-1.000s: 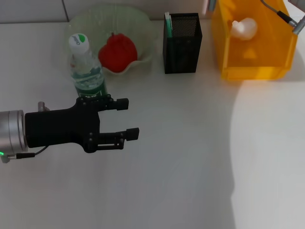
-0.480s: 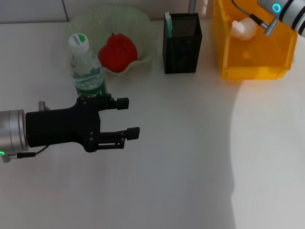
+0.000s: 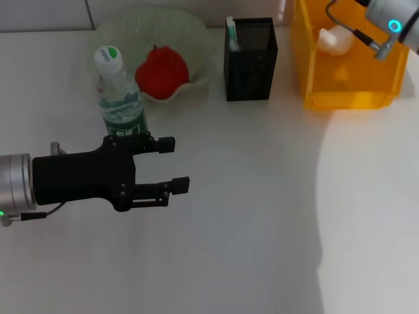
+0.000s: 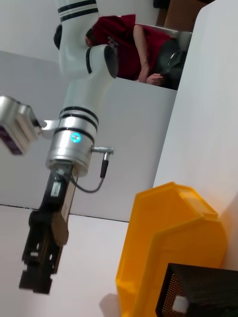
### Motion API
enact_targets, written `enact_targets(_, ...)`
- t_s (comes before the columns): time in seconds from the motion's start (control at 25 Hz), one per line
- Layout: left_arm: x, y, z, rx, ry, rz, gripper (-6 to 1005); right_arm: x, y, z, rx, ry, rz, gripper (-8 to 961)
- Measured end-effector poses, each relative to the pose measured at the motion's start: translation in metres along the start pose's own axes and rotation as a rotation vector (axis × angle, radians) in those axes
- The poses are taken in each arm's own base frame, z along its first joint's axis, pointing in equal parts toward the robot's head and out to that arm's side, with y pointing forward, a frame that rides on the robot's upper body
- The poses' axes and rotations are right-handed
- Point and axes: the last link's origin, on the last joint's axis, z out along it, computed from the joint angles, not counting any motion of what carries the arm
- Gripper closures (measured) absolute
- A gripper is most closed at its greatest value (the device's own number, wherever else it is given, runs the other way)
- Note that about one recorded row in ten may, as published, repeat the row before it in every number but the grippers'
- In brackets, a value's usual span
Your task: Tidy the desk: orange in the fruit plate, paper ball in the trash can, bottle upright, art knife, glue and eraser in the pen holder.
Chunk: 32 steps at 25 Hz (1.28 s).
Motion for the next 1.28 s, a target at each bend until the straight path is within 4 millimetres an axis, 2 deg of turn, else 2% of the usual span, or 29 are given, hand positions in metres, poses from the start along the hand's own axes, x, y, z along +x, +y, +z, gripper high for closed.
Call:
enact_targets(0.16,0.000,0.001,-0.002,0.000,0.009,-0.006,208,0.003,0.006,-0.048,-0.071,-0.050,-0.029,409)
enact_targets(0.28,0.002,0.000,-0.004,-0.001,0.009,-0.001,208,0.015,0.016,-0.095,-0.160,-0.018,-0.060,384)
enact_targets(0.52,0.016,0.001,-0.015,-0.073,0.010,-0.018,208,0.038,0.044,-0.196,-0.377,0.209,-0.027,314)
enact_targets(0.6,0.022,0.002,-0.016,-0.103,0.010,-0.027,208,0.049,0.053,-0.223,-0.392,0.261,0.017,285)
enact_targets(0.68,0.025,0.003,-0.017,-0.123,0.005,-0.031,208,0.059,0.061,-0.240,-0.413,0.288,0.060,255)
enact_targets(0.8,0.027,0.005,-0.017,-0.140,-0.008,-0.020,208,0.068,0.070,-0.252,-0.446,0.282,0.103,210)
enact_targets(0.88,0.025,0.006,-0.017,-0.150,-0.021,-0.019,208,0.073,0.074,-0.254,-0.474,0.290,0.104,135)
enact_targets(1.28,0.022,0.011,-0.017,-0.174,-0.033,-0.027,214,0.072,0.076,-0.247,-0.516,0.297,0.091,135)
